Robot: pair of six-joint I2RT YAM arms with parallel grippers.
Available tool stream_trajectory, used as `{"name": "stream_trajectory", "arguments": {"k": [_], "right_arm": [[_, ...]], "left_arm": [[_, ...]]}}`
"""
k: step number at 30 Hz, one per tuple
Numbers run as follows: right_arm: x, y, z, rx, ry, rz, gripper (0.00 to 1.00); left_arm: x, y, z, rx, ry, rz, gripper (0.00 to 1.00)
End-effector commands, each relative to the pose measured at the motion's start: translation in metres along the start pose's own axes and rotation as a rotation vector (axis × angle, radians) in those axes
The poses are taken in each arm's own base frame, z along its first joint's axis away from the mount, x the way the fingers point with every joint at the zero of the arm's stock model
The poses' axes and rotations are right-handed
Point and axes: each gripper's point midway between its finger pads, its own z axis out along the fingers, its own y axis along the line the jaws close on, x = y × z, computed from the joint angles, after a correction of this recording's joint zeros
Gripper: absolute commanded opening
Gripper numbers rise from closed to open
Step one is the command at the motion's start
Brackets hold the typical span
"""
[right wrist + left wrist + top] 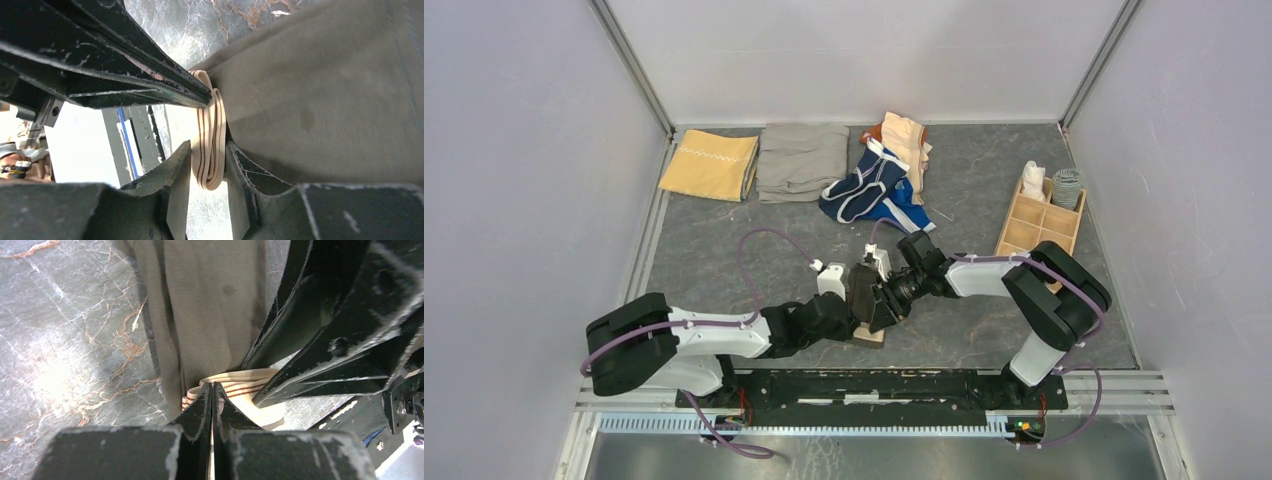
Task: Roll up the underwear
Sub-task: Roll the underwear to the center of the board.
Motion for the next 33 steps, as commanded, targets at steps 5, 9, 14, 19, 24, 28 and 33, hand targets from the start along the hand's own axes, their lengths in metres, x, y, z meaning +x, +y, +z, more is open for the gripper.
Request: {"name": "stream_trajectory", "arguments": {"k": [5, 9, 14, 19, 24, 28, 33], "right_arm": [[-0.034, -0.001, -0.020, 0.133, -0.125, -0.111, 0.47], [-0.047, -0.007, -0.036, 0.239, -0.168, -0.217, 0.50], [-0.067, -0.021, -0.073, 0.473, -0.324, -0.329, 0.67], [-0.071, -0.024, -0.111, 0.813, -0.415, -0.550, 0.70], [-0.053, 0.011, -0.098, 0.799, -0.475, -0.800, 0.72], [-0.039, 0.034, -0.088, 0.742, -0.464, -0.964, 0.73], [-0.022, 0.056, -0.067, 0.659, -0.440, -1.069, 0.71]], "left_arm": [[0.033, 0.044, -0.008, -0.113, 0.066, -0.019, 0.02], [0.036, 0.050, -0.011, -0.116, 0.061, -0.040, 0.02], [0.039, 0.054, -0.013, -0.118, 0.058, -0.054, 0.02], [0.046, 0.058, -0.013, -0.127, 0.077, -0.068, 0.02], [0.055, 0.065, -0.013, -0.146, 0.099, -0.099, 0.02], [0.058, 0.069, -0.013, -0.156, 0.104, -0.110, 0.02], [0.060, 0.070, -0.013, -0.163, 0.112, -0.107, 0.02]]}}
